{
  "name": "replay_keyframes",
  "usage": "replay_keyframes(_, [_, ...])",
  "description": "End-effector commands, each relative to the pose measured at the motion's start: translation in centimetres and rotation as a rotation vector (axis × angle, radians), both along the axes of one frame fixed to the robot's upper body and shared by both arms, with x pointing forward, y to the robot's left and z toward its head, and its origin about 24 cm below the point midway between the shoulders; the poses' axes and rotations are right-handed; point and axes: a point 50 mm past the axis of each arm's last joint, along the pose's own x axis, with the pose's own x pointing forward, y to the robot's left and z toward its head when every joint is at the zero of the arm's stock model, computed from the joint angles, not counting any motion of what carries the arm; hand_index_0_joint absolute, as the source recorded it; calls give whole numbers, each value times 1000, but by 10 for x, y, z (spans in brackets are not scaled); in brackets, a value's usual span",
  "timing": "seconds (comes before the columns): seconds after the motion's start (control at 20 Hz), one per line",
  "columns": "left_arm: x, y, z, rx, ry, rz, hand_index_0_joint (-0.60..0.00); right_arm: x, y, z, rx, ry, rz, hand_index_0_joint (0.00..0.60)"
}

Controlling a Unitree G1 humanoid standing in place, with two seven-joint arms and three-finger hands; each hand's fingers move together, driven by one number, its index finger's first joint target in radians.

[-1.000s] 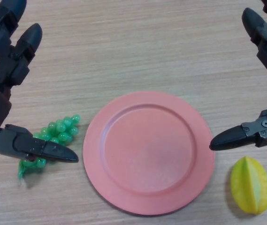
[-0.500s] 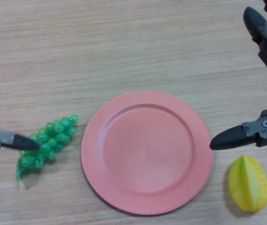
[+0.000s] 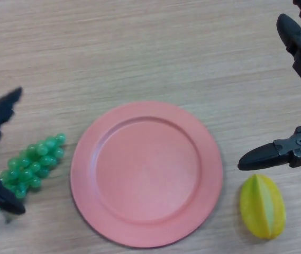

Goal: Pick up the green grapes and place it on the plate

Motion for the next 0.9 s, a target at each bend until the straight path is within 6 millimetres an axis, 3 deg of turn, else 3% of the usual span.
replay_keyframes(0.05, [1, 10, 24, 98, -156, 42, 0, -13, -8, 30, 0, -237, -30, 0])
replay_keyframes(0.2, [0, 14, 12, 221, -117, 82, 0, -12, -9, 29, 2, -236, -39, 0])
replay_keyframes(0.25, [0, 14, 12, 224, -117, 85, -50, -12, -9, 29, 2, -236, -39, 0])
replay_keyframes(0.4, [-5, 20, 15, 238, -161, 118, -450, -12, -10, 29, 3, -232, -40, 0])
replay_keyframes(0.45, [-8, 22, 18, 247, -180, 129, -550, -12, -10, 29, 2, -234, -41, 0])
replay_keyframes(0.5, [-11, 25, 19, 274, -188, 126, -600, -13, -10, 28, 4, -236, -42, 0])
replay_keyframes(0.75, [-23, 29, 35, 311, -215, 93, -600, -13, -9, 27, 6, -235, -42, 0])
replay_keyframes(0.9, [-31, 27, 62, 317, -307, 87, -600, -14, -8, 27, 5, -231, -44, 0])
